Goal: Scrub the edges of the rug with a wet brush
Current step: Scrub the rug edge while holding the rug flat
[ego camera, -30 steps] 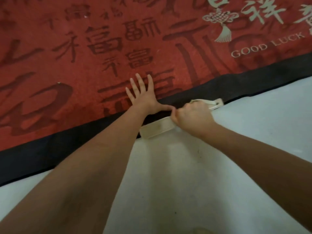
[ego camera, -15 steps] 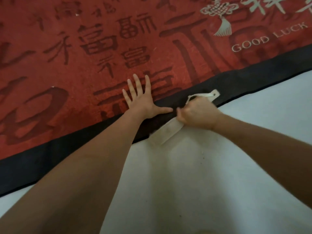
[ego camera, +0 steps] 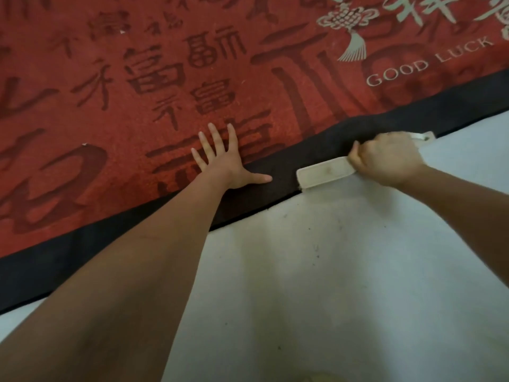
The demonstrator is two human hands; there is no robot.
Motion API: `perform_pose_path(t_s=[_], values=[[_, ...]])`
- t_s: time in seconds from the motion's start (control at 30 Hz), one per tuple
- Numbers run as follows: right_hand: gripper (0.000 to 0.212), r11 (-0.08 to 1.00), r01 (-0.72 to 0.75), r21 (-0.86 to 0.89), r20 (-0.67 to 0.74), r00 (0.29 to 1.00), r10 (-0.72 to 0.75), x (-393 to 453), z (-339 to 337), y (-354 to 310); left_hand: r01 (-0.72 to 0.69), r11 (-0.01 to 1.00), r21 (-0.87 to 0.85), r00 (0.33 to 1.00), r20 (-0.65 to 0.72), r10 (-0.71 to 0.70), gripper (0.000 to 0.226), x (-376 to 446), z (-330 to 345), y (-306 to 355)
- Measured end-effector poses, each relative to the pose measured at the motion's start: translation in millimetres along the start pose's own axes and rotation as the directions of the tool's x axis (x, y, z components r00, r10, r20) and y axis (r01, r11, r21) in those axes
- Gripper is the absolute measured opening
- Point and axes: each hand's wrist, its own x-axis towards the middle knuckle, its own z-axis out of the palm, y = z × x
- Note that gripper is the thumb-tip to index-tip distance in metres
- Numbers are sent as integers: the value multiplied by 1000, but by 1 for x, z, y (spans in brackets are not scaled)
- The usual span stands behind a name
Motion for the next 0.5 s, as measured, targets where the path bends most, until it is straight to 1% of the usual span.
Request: perform_pose_path(t_s=[0.03, 0.07, 0.1, 0.17, 0.2, 0.27, 0.3, 0.33, 0.37, 0.4, 0.43, 0.47, 0.5], values=[[41, 998, 39, -57, 13, 999, -38, -1, -1, -10, 0, 1000, 6, 1000, 3, 0, 146, 0, 0, 1], [39, 988, 124, -93, -1, 992, -124, 0, 4, -28, 3, 1000, 14, 1000, 5, -3, 146, 1, 0, 2], [40, 978, 183, -101, -51, 981, -188, 4, 8, -49, 9, 1000, 18, 1000, 7, -9, 146, 2, -1, 3], [46, 953, 302, -22, -83, 950, -302, 13, 7, -78, 22, 999, 23, 1000, 20, -23, 146, 1, -3, 4], [49, 946, 324, -1, -114, 940, -322, 16, 10, -73, 28, 999, 27, 999, 23, -29, 145, 0, -3, 5], [45, 964, 265, -10, -132, 956, -264, 15, 14, -30, 37, 998, 47, 999, 36, -39, 143, -1, -3, 8], [40, 979, 202, 23, -126, 972, -198, 12, 14, -5, 48, 997, 61, 998, 41, -50, 143, 0, -6, 10], [36, 993, 106, 44, -120, 988, -100, 8, 8, 12, 53, 996, 70, 998, 39, -56, 144, 2, -8, 13], [33, 999, 36, 23, -90, 995, -34, 1, 3, 16, 36, 996, 77, 999, 33, -39, 144, 4, -11, 19], [31, 998, 60, -23, -87, 994, -62, -4, 6, 7, -5, 997, 77, 1000, 24, 3, 142, 8, -14, 26], [33, 989, 132, -71, -107, 984, -139, -6, 15, -10, -58, 996, 72, 998, 14, 57, 139, 13, -14, 34], [36, 981, 175, -86, -144, 972, -186, -9, 22, -31, -105, 992, 68, 994, 4, 105, 136, 19, -12, 43], [38, 983, 172, -65, -171, 969, -181, -9, 23, -49, -129, 989, 71, 992, -3, 130, 133, 23, -10, 49]])
